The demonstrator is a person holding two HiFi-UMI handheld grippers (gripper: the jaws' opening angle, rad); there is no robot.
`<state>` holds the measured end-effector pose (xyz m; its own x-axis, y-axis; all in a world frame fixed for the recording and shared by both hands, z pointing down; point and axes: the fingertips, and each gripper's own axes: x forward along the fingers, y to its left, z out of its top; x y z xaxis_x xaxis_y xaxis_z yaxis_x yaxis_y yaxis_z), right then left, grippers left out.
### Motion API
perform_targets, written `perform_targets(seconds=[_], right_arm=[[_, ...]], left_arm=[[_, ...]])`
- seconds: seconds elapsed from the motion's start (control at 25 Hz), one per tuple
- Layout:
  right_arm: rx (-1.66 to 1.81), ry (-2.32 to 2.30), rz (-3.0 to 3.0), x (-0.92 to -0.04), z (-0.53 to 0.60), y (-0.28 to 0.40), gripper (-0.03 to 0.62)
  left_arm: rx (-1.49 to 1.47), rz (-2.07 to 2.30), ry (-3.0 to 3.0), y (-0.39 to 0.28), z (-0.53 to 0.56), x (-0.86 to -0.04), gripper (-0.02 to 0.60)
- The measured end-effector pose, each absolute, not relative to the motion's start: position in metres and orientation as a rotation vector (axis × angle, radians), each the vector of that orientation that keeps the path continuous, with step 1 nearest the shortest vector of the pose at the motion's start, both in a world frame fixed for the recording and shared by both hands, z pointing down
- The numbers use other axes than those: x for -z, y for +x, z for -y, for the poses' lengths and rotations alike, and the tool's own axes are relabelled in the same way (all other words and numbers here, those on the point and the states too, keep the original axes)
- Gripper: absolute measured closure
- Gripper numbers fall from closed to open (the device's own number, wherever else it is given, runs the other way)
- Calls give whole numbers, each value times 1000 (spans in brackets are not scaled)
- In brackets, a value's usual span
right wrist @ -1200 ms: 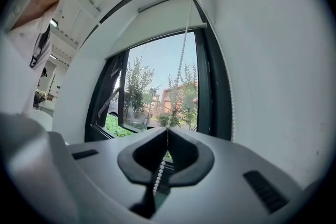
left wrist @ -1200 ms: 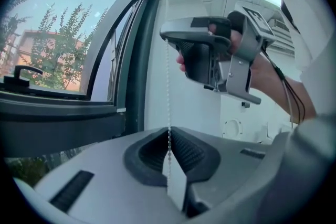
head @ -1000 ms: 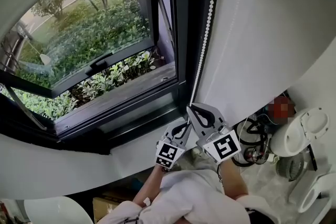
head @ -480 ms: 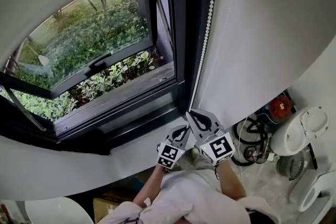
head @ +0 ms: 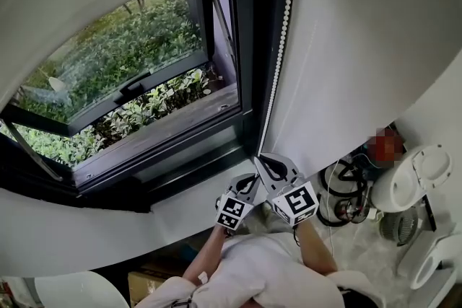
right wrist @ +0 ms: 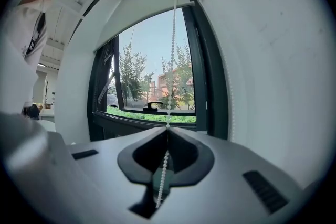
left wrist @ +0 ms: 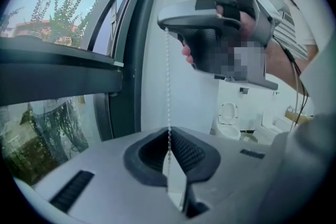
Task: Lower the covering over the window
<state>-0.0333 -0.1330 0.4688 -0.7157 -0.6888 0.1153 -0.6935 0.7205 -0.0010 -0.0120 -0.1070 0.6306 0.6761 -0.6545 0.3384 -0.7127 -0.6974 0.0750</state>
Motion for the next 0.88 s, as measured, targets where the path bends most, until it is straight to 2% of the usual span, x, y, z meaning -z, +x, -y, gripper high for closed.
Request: perform_targets(seconds=[0.52,0.88], right_arm=[[-152,1129,2777,-498,134,-30,597],[-161,1125,2784,-500,136,-28,597]], left_arm=[[-467,1090,2657,-10,111,-663,560],[-401,1130,2612,-21,109,-653,557]])
